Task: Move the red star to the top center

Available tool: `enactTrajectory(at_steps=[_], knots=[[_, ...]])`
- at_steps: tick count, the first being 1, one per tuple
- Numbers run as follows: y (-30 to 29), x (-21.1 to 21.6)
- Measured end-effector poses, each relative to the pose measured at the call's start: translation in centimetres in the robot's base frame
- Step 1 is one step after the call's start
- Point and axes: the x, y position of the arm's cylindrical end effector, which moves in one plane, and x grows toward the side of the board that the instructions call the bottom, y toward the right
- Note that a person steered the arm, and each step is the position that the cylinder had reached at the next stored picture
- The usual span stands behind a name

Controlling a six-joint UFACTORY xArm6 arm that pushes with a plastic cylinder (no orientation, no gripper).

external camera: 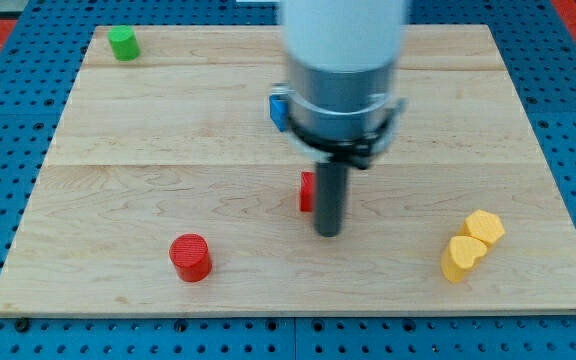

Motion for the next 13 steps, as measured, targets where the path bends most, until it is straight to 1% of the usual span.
enactTrajectory(at_steps=[1, 2, 3, 4, 5, 6, 7, 8, 9, 10, 11, 12, 13], knots=[[-6.9, -5.1], [-1.7, -4.1], [1.9, -3.6], [-1.1, -6.8], [-6.8, -9.9], [-9.1, -18.6], [-6.1, -16.7], [-7.3, -14.8], [-10.3, -11.7], [-16.0, -16.2], [-12.9, -17.1], [-16.6, -9.2], [-12.7, -12.2]])
